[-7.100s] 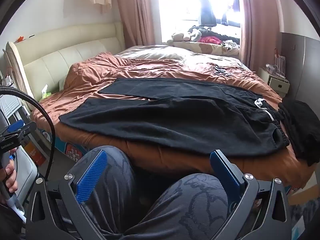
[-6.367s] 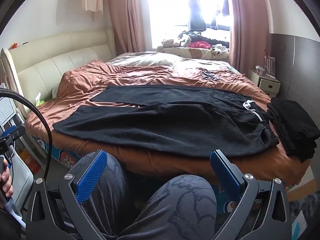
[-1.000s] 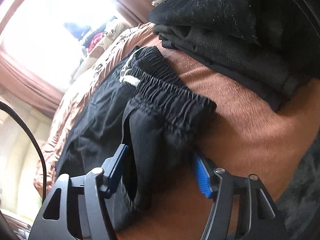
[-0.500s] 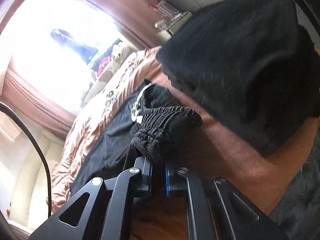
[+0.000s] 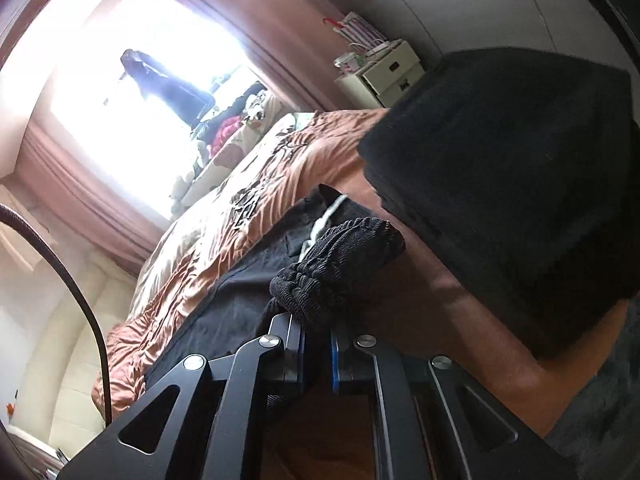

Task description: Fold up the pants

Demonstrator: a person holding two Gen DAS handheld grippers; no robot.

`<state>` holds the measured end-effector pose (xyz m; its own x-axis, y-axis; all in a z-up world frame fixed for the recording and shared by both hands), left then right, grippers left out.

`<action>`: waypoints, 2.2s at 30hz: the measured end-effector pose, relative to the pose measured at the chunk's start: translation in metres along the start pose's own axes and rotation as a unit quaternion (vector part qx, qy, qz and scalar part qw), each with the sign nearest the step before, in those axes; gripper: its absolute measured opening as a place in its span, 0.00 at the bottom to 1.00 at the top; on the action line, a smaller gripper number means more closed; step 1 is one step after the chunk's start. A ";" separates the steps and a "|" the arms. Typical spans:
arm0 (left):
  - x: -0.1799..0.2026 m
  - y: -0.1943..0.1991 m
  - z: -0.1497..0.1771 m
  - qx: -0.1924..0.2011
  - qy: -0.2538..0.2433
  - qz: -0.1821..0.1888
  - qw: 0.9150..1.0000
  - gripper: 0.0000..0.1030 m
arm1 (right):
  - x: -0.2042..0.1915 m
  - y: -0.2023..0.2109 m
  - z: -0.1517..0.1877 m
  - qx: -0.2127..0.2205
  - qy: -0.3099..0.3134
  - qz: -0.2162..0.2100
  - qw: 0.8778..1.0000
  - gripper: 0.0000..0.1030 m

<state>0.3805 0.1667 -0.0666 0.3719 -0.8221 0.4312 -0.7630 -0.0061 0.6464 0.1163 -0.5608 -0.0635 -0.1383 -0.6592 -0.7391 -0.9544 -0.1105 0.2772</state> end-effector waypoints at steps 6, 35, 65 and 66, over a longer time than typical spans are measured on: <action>0.029 -0.009 -0.027 0.012 -0.014 0.002 1.000 0.02 | -0.007 -0.011 -0.016 -0.004 0.016 0.004 1.000 0.05; 0.133 -0.174 -0.109 -0.024 -0.064 -0.052 0.996 0.02 | -0.029 -0.156 -0.072 -0.048 0.045 0.076 0.995 0.05; 0.162 -0.392 -0.086 -0.122 -0.094 -0.143 0.978 0.02 | -0.003 -0.320 -0.090 -0.116 0.087 0.191 0.971 0.08; 0.161 -0.396 -0.083 -0.128 -0.095 -0.144 0.977 0.02 | -0.004 -0.324 -0.088 -0.122 0.093 0.196 0.968 0.09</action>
<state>0.7862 0.0837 -0.2007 0.4286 -0.8981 0.0987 -0.4752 -0.1312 0.8701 0.4489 -0.5876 -0.0966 -0.4062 -0.8064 -0.4298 -0.7442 0.0190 0.6676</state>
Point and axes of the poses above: each gripper's, at about its wrist camera, not at the fingertips, and y roughly against the way its jaws point, x to its right, z to its underside, the point moved 10 cm from there along -y, roughly the way its jaws point, and after that the axes turned 10 degrees about -z, right-handed, at the moved point
